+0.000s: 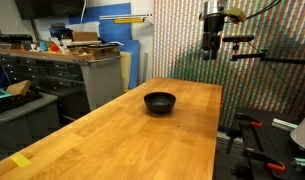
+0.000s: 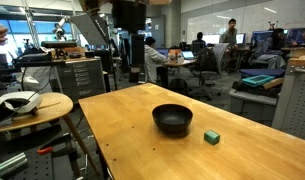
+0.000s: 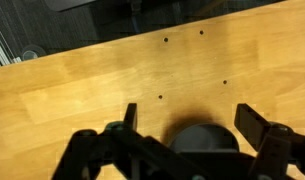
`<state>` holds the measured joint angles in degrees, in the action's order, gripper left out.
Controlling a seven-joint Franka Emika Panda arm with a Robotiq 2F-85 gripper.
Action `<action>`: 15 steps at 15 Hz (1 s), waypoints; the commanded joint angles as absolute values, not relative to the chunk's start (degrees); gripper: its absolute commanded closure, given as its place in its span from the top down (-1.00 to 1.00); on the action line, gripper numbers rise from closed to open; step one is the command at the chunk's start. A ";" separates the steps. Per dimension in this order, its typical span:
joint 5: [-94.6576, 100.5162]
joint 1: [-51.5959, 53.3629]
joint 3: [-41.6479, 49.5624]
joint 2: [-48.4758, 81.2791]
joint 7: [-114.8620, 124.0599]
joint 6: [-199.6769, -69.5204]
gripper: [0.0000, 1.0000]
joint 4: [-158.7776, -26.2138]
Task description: Put the green block into the black bowl
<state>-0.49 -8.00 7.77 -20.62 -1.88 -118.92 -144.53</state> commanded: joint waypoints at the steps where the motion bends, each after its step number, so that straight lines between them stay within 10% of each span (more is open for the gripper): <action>1: -0.22 -8.33 9.23 -11.49 -4.02 -118.51 1.00 -135.43; 15: -3.09 -7.88 8.25 5.87 -6.74 -122.54 1.00 -119.30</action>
<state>-1.35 -7.90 8.77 1.59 -5.38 -121.27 -123.65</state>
